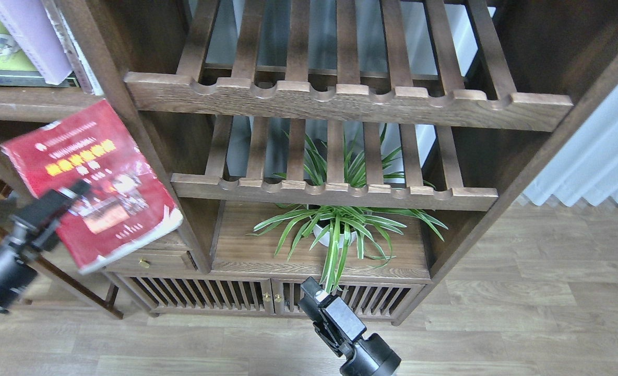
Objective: Organize books on shelf
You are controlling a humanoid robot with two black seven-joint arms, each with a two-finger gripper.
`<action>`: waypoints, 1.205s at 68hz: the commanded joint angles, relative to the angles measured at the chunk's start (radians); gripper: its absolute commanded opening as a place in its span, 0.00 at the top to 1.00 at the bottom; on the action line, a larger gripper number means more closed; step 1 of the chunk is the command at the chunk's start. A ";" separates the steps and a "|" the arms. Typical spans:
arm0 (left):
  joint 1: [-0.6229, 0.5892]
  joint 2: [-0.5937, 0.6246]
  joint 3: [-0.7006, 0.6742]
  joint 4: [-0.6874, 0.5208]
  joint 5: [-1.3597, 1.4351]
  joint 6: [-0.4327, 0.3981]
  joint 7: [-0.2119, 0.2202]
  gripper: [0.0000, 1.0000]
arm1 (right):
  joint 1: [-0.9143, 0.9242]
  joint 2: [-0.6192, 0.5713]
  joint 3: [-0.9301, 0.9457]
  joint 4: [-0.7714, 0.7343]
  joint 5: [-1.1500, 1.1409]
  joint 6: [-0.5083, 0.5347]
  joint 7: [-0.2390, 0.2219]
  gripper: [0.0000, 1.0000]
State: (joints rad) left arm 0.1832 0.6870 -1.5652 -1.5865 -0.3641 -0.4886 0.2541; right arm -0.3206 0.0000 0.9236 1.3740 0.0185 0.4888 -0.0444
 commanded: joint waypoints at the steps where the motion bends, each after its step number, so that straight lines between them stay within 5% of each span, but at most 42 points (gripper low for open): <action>1: 0.016 0.034 -0.082 0.003 0.002 0.000 0.011 0.96 | 0.000 0.000 0.000 -0.003 0.000 0.000 0.000 0.00; 23: 0.012 0.124 -0.274 0.117 0.014 0.000 0.094 0.96 | 0.000 0.000 0.001 -0.003 0.000 0.000 0.000 0.00; 36: -0.039 0.183 -0.295 0.184 0.031 0.000 0.103 0.96 | 0.000 0.000 0.001 -0.003 0.000 0.000 -0.002 0.00; 60: -0.418 0.184 -0.277 0.255 0.381 0.000 0.135 0.96 | 0.000 0.000 0.004 -0.003 0.000 0.000 0.000 0.00; 82: -0.636 0.163 -0.276 0.306 0.674 0.000 0.145 0.96 | -0.002 0.000 0.004 -0.003 0.003 0.000 0.001 0.00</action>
State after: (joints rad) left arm -0.3863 0.8568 -1.8409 -1.3022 0.2189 -0.4890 0.3918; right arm -0.3221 0.0000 0.9281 1.3713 0.0208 0.4888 -0.0431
